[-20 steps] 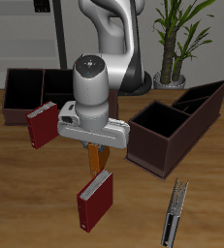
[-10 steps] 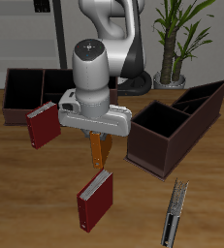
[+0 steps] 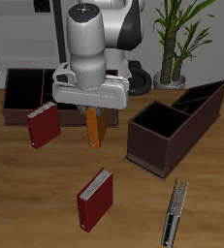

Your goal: Place the orange book into the back desk caddy's back compartment

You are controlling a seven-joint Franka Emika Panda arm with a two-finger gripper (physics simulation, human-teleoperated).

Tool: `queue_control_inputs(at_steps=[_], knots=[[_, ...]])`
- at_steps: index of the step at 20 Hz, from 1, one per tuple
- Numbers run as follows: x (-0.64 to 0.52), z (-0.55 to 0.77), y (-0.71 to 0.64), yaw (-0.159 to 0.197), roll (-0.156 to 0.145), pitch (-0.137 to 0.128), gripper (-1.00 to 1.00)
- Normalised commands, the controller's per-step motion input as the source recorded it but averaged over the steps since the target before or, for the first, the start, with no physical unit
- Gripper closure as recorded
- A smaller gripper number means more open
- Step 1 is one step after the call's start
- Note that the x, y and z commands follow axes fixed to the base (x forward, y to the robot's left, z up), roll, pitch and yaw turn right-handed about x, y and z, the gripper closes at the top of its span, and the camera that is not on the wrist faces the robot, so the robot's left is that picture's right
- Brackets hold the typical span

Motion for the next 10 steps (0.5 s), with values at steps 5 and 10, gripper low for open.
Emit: queue_control_inputs(at_steps=[5, 10], knots=[[-0.24, 0.58, -0.17, 0.031, -0.007, -0.036, 1.00], [-0.29, 0.46, -0.21, 0.035, -0.017, -0.022, 1.00]])
